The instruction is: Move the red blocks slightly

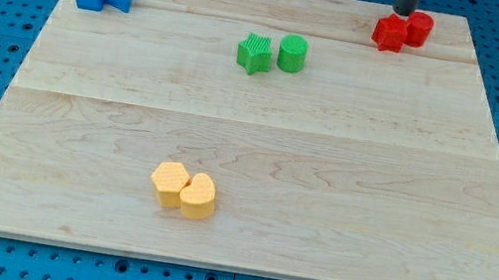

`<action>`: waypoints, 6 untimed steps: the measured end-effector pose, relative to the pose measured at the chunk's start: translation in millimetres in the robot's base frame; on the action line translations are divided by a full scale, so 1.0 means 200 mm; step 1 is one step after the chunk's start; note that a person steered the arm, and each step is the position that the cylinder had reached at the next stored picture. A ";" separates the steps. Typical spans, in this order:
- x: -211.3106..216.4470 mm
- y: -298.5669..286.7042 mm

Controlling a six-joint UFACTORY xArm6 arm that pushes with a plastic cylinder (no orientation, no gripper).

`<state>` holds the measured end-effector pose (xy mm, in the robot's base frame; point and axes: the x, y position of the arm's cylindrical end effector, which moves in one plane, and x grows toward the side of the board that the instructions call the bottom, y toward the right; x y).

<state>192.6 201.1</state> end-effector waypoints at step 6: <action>0.14 0.10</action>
